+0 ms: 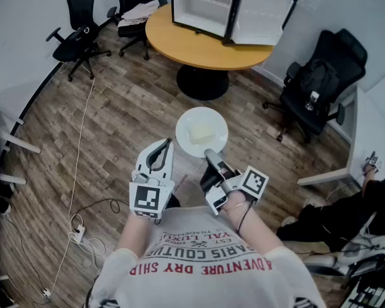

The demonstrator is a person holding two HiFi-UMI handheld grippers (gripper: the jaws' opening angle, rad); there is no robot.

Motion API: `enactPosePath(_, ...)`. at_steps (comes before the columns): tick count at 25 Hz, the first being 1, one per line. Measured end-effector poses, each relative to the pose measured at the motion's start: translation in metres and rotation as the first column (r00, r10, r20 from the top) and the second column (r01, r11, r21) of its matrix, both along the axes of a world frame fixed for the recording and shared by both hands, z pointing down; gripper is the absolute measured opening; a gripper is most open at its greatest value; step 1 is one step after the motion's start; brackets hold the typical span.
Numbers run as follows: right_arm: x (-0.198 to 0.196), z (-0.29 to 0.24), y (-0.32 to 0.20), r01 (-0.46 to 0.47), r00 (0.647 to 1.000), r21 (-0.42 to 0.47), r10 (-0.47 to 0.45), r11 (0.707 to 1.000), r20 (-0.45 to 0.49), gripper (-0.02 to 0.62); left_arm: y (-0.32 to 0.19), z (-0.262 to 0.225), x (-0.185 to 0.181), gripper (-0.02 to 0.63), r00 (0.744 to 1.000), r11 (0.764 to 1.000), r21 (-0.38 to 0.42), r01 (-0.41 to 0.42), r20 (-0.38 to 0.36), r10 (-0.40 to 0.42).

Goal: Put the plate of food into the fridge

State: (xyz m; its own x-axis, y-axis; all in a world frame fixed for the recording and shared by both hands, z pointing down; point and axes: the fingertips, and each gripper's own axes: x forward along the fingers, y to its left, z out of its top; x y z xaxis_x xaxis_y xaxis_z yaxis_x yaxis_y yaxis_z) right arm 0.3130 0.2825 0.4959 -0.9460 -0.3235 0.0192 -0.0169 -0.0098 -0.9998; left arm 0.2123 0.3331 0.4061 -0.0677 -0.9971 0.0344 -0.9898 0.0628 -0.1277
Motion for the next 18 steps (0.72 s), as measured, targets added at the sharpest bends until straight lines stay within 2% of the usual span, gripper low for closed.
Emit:
enactPosePath(12,0.001,0.001,0.001,-0.032,0.999,-0.001,0.032,0.999,-0.009,0.04,0.001,0.005,-0.005,0.034,0.999,1.0,-0.006,-0.007,-0.042,0.007)
enactPosePath(18,-0.015,0.005,-0.005,-0.057,0.998,0.004,0.057,0.998,-0.027,0.038,-0.003,0.013,-0.022,0.034,0.997,1.0,-0.009,-0.026,-0.069,0.025)
